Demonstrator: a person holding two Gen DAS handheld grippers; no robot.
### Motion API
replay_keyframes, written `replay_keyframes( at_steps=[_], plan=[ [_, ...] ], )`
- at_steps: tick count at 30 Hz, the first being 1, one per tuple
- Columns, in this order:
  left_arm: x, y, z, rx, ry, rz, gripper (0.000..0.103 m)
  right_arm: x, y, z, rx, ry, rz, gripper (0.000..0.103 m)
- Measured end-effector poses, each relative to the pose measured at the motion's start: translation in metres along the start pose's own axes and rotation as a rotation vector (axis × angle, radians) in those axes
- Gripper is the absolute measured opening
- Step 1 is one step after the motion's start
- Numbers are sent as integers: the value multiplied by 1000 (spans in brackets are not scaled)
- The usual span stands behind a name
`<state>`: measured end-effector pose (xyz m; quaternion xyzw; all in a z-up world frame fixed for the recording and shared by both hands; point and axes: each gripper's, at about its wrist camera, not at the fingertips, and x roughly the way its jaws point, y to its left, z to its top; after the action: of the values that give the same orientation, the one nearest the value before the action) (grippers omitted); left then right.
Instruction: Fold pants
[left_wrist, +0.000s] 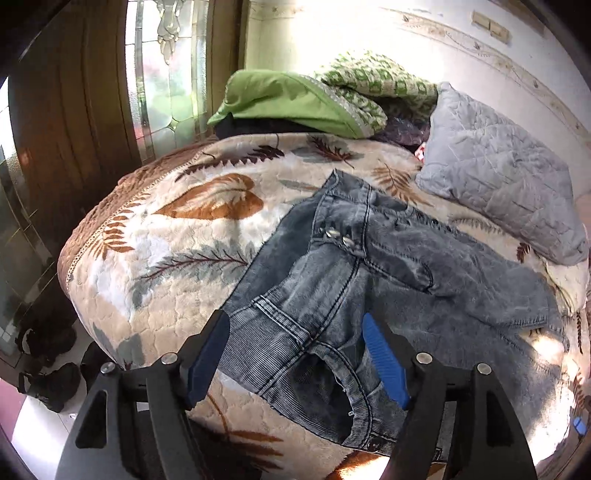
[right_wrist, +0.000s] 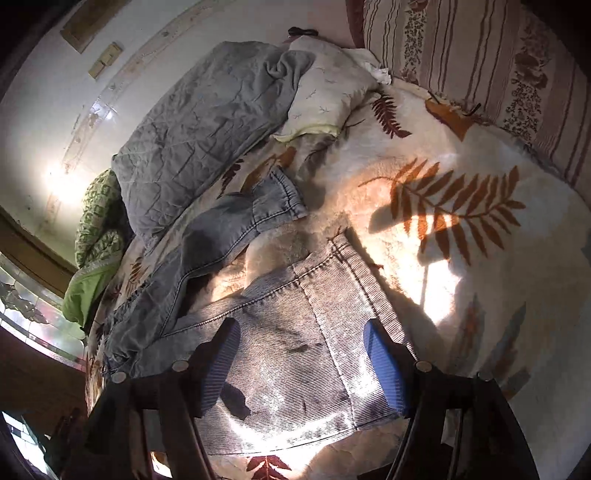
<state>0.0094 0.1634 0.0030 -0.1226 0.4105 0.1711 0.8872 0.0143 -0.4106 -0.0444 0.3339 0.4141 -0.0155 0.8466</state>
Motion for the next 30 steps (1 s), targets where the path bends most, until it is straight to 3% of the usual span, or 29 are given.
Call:
replay_keyframes(
  at_steps=[3, 4, 7, 9, 12, 16, 18, 20, 22, 30],
  plan=[
    [52, -3, -19, 42, 240, 46, 76, 42, -18, -11, 74, 165, -103, 72],
    [55, 2, -19, 21, 247, 32, 76, 38, -15, -10, 70, 137, -98, 72],
    [39, 11, 0, -53, 164, -11, 76, 23, 5, 10, 38, 71, -24, 73],
    [33, 4, 21, -46, 115, -65, 76, 22, 20, 32, -1, 20, -4, 73],
    [43, -9, 56, -18, 75, -103, 77, 54, 26, 74, 10, 35, 36, 73],
    [83, -17, 94, -49, 119, -153, 77, 116, 21, 123, 16, 76, -40, 72],
    [100, -22, 103, -53, 125, -153, 77, 135, 18, 131, 22, 114, -43, 64],
    [114, -27, 106, -32, 140, -134, 77, 148, 26, 131, -26, 151, -68, 35],
    [125, -30, 105, -20, 158, -121, 77, 157, 33, 127, -81, 187, -141, 15],
    [134, -19, 105, -22, 168, -99, 77, 105, 46, 115, -271, 49, -323, 13]
  ],
)
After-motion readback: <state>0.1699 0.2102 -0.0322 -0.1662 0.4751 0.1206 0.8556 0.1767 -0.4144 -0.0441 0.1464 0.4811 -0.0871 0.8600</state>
